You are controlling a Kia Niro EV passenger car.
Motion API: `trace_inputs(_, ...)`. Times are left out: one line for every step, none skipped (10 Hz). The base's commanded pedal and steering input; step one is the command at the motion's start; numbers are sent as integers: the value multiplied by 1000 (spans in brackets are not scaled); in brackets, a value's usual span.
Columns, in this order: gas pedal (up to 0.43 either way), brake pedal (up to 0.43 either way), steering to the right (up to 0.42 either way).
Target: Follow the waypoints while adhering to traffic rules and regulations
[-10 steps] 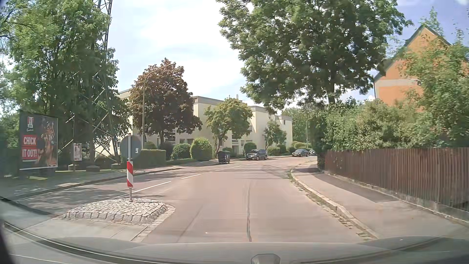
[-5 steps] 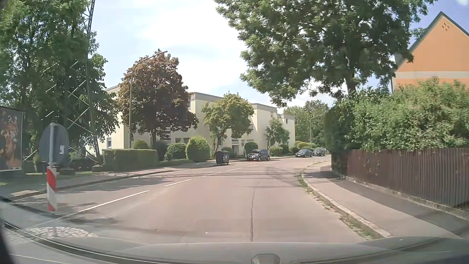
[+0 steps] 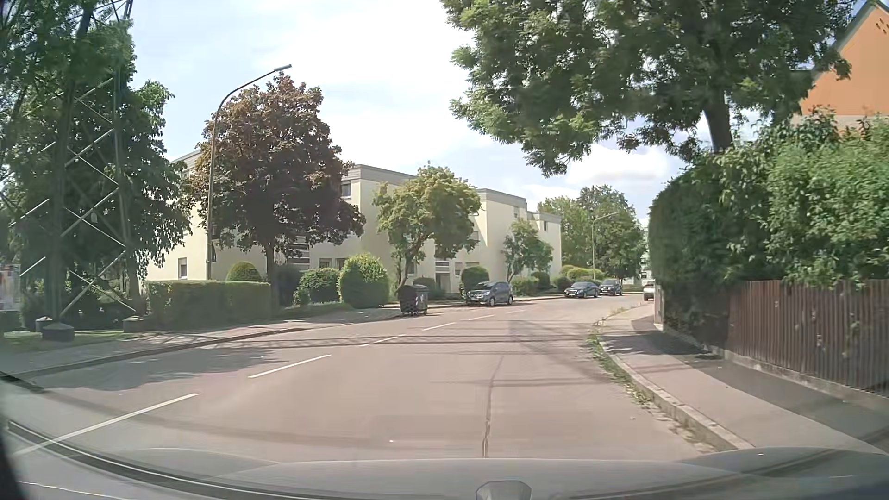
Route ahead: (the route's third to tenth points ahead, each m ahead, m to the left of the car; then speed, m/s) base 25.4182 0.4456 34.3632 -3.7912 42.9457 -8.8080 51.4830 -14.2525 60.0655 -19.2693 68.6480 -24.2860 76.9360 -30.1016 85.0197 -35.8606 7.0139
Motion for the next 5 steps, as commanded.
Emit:
trace_inputs(138, 0, 8)
trace_inputs(138, 0, 8)
trace_inputs(138, 0, 9)
trace_inputs(138, 0, 14)
trace_inputs(130, 0, 21)
